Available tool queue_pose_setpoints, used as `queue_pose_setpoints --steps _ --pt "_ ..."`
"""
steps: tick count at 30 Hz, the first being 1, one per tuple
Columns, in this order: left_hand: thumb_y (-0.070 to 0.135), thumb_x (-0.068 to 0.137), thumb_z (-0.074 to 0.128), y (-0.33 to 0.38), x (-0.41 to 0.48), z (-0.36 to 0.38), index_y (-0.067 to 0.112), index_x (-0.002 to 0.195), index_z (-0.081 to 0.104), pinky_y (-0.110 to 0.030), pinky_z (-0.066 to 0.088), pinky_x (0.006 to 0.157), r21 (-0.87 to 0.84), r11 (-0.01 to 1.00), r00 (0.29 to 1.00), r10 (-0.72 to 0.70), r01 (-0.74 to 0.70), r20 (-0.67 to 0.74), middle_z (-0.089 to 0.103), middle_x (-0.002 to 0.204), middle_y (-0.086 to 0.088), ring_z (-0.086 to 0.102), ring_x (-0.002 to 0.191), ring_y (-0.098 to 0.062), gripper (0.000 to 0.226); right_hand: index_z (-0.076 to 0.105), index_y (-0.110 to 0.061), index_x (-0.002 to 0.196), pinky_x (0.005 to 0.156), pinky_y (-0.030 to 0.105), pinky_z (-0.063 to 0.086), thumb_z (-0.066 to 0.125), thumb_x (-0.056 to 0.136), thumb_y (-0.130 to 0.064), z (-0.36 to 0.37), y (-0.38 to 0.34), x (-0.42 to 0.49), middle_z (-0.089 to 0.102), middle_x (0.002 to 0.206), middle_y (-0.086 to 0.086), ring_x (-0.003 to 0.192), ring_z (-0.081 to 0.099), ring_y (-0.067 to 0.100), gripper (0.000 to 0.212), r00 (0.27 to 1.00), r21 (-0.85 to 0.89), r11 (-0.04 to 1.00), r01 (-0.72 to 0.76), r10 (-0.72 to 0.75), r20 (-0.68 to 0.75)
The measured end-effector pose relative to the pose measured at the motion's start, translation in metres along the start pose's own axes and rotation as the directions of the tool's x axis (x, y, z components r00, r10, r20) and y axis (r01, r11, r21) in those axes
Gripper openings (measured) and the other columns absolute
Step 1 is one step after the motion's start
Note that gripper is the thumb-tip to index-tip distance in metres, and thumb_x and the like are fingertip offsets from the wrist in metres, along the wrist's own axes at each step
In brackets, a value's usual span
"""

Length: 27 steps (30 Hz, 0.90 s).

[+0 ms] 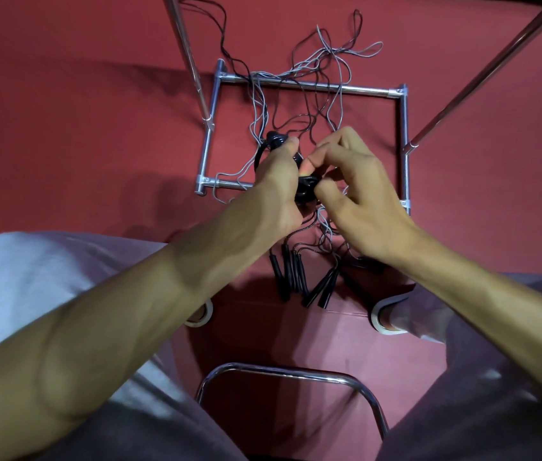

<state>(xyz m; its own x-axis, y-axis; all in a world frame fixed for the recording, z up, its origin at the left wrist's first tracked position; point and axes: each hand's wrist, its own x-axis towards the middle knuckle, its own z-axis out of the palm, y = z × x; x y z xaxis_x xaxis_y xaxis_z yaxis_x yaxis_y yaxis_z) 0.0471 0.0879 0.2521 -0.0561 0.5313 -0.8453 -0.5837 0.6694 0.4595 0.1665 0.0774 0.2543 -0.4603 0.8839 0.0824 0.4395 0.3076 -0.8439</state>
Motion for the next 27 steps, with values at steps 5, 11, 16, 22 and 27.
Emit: queue_pose_setpoints --steps 5,11,16,22,27 --pt "0.041 0.106 0.050 0.010 -0.006 -0.005 0.015 0.087 0.058 -0.034 0.054 0.090 0.047 0.997 0.998 -0.054 0.055 -0.010 0.062 0.062 0.000 0.061 0.062 -0.016 0.033 0.064 -0.001 0.105 0.082 0.046 0.050 0.052 0.081 0.012 0.000 0.001 -0.003 0.059 0.101 0.009 0.095 0.058 0.029 0.030 0.981 -0.028 0.981 0.192 -0.193 -0.028" --pt "0.043 0.106 0.048 0.013 -0.008 -0.007 0.014 0.099 0.061 -0.031 0.054 0.069 0.018 0.996 0.996 -0.088 0.088 -0.007 0.064 0.067 -0.004 0.063 0.064 -0.018 0.033 0.067 -0.004 0.098 0.076 0.042 0.043 0.051 0.077 0.013 0.003 0.001 -0.004 0.057 0.090 0.011 0.085 0.051 0.030 0.032 0.960 -0.144 0.951 0.275 -0.280 -0.014" --pt "0.042 0.106 0.049 0.012 -0.008 -0.006 0.013 0.111 0.060 -0.033 0.057 0.080 0.011 0.995 0.995 -0.097 0.097 -0.030 0.067 0.066 -0.005 0.066 0.063 -0.019 0.031 0.068 -0.003 0.101 0.069 0.050 0.043 0.049 0.075 0.012 0.005 0.001 -0.005 0.054 0.088 0.013 0.082 0.052 0.031 0.036 0.960 -0.174 0.946 0.273 -0.279 -0.014" --pt "0.038 0.105 0.052 0.010 -0.006 -0.007 0.012 0.110 0.059 -0.039 0.052 0.102 -0.005 0.994 0.994 -0.105 0.105 -0.039 0.064 0.082 -0.005 0.063 0.075 -0.020 0.028 0.070 -0.004 0.102 0.064 0.051 0.045 0.045 0.073 0.009 0.004 0.001 -0.006 0.054 0.089 0.012 0.081 0.054 0.033 0.041 0.959 -0.214 0.936 0.280 -0.283 0.018" --pt "0.035 0.106 0.049 0.008 -0.005 -0.010 0.012 0.081 0.055 -0.027 0.052 0.063 0.013 0.985 0.984 -0.168 0.169 -0.062 0.058 0.060 -0.003 0.057 0.061 -0.017 0.034 0.072 -0.005 0.102 0.065 0.048 0.047 0.046 0.074 0.003 0.002 0.001 -0.006 0.057 0.091 0.011 0.080 0.055 0.031 0.039 0.945 -0.283 0.901 0.328 -0.317 0.086"
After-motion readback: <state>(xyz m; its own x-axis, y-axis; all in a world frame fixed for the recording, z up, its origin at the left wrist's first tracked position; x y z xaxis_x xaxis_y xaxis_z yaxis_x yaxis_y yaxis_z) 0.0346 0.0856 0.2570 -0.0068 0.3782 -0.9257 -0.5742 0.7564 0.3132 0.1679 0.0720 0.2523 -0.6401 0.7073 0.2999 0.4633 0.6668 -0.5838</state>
